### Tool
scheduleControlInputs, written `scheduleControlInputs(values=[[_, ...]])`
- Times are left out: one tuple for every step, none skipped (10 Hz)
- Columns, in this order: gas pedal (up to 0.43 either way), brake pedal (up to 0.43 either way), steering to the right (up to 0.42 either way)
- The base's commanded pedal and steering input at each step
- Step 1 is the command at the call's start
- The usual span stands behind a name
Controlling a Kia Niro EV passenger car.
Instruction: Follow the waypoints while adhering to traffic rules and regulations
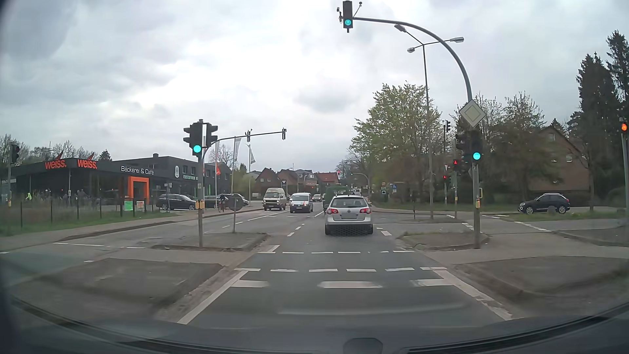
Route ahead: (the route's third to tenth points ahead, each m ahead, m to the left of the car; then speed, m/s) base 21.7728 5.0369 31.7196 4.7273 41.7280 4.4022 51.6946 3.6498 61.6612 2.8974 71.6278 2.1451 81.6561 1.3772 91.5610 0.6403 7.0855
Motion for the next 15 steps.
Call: scheduleControlInputs(values=[[0.177,0.000,0.005],[0.189,0.006,0.005],[0.189,0.000,0.005],[0.189,0.000,0.005],[0.189,0.000,0.005],[0.197,0.006,0.005],[0.197,0.000,0.005],[0.197,0.000,0.005],[0.197,0.000,0.005],[0.197,0.000,0.005],[0.197,0.000,0.005],[0.197,0.000,0.005],[0.197,0.000,0.005],[0.197,0.000,0.005],[0.197,0.006,0.005]])
